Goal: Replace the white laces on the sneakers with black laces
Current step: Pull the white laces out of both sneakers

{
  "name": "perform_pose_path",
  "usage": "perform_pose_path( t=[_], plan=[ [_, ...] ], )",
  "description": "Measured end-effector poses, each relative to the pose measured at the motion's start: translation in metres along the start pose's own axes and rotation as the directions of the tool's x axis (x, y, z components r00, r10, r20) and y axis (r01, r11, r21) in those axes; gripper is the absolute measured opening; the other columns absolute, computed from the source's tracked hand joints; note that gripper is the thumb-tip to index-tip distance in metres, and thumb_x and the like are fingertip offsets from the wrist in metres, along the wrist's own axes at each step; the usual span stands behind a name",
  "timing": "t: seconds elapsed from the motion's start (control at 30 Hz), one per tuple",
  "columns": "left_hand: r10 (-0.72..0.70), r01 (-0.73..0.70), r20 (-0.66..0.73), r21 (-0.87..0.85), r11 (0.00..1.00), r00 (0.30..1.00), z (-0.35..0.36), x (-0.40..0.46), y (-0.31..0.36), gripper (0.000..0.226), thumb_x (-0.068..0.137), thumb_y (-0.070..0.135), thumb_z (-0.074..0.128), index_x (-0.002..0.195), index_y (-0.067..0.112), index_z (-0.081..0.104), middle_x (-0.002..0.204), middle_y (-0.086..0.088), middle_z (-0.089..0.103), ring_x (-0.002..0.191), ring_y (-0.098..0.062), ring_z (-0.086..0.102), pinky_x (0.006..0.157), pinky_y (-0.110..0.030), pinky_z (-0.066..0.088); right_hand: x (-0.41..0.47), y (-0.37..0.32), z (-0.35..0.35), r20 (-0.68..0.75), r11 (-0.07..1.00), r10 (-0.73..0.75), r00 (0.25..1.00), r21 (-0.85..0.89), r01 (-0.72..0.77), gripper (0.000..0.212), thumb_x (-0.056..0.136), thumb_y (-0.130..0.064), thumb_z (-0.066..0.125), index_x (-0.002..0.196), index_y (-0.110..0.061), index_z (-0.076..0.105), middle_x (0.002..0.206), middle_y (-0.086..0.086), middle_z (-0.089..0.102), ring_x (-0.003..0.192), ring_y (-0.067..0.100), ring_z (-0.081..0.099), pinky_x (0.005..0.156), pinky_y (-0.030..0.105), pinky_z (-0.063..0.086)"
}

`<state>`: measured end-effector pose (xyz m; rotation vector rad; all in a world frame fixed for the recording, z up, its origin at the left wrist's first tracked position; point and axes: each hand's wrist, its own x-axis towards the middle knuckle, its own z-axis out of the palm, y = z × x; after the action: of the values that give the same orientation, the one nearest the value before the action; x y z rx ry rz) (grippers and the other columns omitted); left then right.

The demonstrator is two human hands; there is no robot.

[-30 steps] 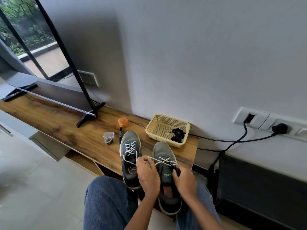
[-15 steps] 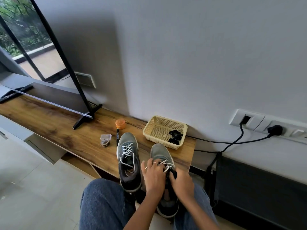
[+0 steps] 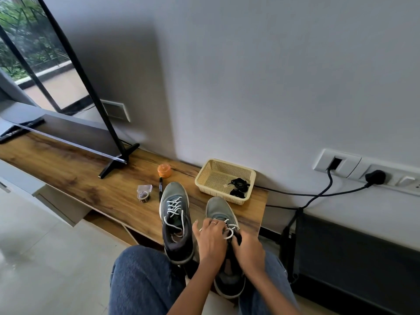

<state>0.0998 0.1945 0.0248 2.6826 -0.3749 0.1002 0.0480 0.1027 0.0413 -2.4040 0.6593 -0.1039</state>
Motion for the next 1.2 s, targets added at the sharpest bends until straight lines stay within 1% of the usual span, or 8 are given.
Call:
perform_pose_path(
  t=[0.13,0.23,0.37,0.5,0.63,0.8,1.1,1.2],
  plan=[
    [-0.06,0.063,0.086,-0.034,0.997,0.994,-0.006,-0.002,0.0,0.004,0.085,0.02,0.061,0.084,0.023,0.058,0.082,0.009,0.063,0.098,-0.013,0.056,0.11,-0.05,0.023,0.002,0.001,0.002,-0.025,0.999,0.037,0.999,-0.012,-0.037,0.019,0.096,-0.032,0.047,0.101,-0.02,0.061,0.096,-0.003,0.066,0.094,0.02,0.063,0.075,0.032,0.047],
    [-0.047,0.054,0.077,-0.089,0.995,0.996,-0.01,-0.005,-0.002,0.007,0.085,0.018,0.056,0.092,0.019,0.058,0.088,0.003,0.063,0.093,-0.02,0.058,0.089,-0.037,0.041,0.002,-0.001,0.003,-0.022,0.999,0.036,0.999,-0.029,-0.037,0.019,0.096,-0.031,0.047,0.101,-0.019,0.061,0.097,-0.002,0.065,0.095,0.019,0.062,0.07,0.028,0.041],
    [-0.171,0.163,0.006,-0.34,0.926,0.985,-0.018,-0.013,-0.001,0.008,0.089,0.021,0.056,0.097,0.02,0.055,0.091,0.005,0.058,0.083,-0.015,0.055,0.07,-0.028,0.043,0.001,0.0,0.004,-0.021,0.999,0.023,1.0,-0.022,-0.023,0.018,0.095,-0.032,0.048,0.1,-0.021,0.061,0.094,-0.003,0.066,0.093,0.019,0.063,0.071,0.03,0.046],
    [-0.394,0.314,-0.023,-0.563,0.764,0.919,-0.024,-0.021,0.002,0.019,0.094,0.023,0.053,0.113,0.023,0.049,0.104,0.007,0.055,0.092,-0.014,0.056,0.076,-0.027,0.039,0.001,0.001,0.004,0.001,0.998,-0.033,0.999,-0.057,0.033,0.017,0.095,-0.032,0.047,0.099,-0.022,0.06,0.097,-0.003,0.066,0.095,0.019,0.063,0.067,0.029,0.042],
    [-0.48,0.393,0.029,-0.619,0.681,0.877,-0.022,-0.028,0.005,0.039,0.095,0.024,0.051,0.133,0.02,0.044,0.129,0.003,0.05,0.11,-0.017,0.055,0.086,-0.028,0.041,0.0,-0.005,0.005,-0.017,0.994,-0.104,0.994,-0.049,0.103,0.027,0.093,-0.024,0.05,0.119,-0.026,0.054,0.116,-0.007,0.058,0.108,0.017,0.057,0.071,0.029,0.039],
    [-0.386,0.367,0.073,-0.513,0.776,0.92,-0.01,-0.036,0.0,0.055,0.093,0.026,0.056,0.143,0.016,0.036,0.139,-0.002,0.048,0.127,-0.018,0.044,0.099,-0.028,0.036,0.011,-0.011,0.011,-0.03,0.958,-0.265,0.964,-0.126,0.259,0.027,0.091,-0.019,0.053,0.118,-0.023,0.058,0.114,-0.002,0.053,0.106,0.017,0.05,0.078,0.026,0.042],
    [-0.216,0.242,0.11,-0.4,0.884,0.97,0.009,-0.031,-0.011,0.052,0.099,0.013,0.042,0.149,0.017,0.032,0.154,0.001,0.034,0.143,-0.012,0.027,0.118,-0.03,0.021,0.042,-0.023,0.02,0.118,0.854,-0.429,0.896,-0.272,0.445,0.02,0.097,-0.021,0.049,0.108,-0.018,0.066,0.11,-0.003,0.05,0.105,0.019,0.045,0.079,0.03,0.038],
    [-0.231,0.265,0.131,-0.439,0.858,0.964,0.013,-0.031,-0.012,0.051,0.101,0.014,0.038,0.15,0.019,0.03,0.156,0.002,0.031,0.145,-0.011,0.023,0.119,-0.033,0.019,0.046,-0.023,0.026,0.076,0.848,-0.438,0.896,-0.295,0.44,0.002,0.085,-0.017,0.069,0.086,-0.015,0.068,0.094,-0.003,0.056,0.089,0.019,0.052,0.063,0.027,0.04]
  ],
)
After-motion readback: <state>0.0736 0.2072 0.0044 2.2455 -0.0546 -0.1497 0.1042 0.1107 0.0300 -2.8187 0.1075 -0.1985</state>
